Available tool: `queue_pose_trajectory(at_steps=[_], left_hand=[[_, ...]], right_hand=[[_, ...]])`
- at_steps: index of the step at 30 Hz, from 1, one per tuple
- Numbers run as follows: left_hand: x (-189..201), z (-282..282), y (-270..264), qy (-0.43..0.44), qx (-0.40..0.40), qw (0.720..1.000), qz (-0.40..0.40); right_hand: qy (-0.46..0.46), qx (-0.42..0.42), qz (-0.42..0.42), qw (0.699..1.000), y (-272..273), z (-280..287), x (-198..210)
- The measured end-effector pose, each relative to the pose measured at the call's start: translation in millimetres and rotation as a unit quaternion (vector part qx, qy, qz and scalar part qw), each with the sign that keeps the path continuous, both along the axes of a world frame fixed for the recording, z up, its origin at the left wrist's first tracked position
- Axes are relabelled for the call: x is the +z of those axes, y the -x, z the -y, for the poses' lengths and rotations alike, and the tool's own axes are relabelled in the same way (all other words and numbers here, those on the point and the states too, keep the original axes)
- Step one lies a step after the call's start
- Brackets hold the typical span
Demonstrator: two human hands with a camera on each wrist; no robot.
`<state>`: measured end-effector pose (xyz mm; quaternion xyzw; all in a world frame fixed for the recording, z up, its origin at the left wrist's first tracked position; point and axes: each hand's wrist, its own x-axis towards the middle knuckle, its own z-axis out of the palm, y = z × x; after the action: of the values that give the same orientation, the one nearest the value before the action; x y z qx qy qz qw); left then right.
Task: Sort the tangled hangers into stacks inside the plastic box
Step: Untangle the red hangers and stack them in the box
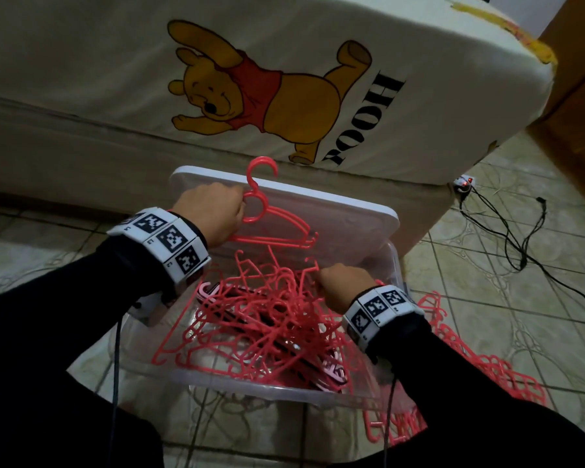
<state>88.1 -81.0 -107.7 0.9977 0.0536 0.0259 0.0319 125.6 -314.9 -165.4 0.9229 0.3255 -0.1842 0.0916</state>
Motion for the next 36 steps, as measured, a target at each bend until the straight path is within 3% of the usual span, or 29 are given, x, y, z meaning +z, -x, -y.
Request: queue_pose_trajectory(at_steps=[8,15,23,32,36], left_hand=[[0,4,1,0.005,0.001,1.0,-0.014],[0,-2,-1,-0.005,0.001,1.0,0.028],[6,-4,-4,0.028,0.016,0.997,0.076],[6,-1,-4,0.043,0.025,0.997,0.062],[11,-5,-3,0.082,0.034,0.993,0.076]], right_hand=[[-0.057,-0.084,-0.057,0.993,11,-19,-16],[-0.104,-0.059,-0.106,0.987,4,-20,5],[-0.119,-0.06,-0.034,0.991,9,6,35],[-0.131,-0.199,-0.054,0.97,8,11,12],[-0.218,-0.237,-0.042,0.946,-8,17,24]])
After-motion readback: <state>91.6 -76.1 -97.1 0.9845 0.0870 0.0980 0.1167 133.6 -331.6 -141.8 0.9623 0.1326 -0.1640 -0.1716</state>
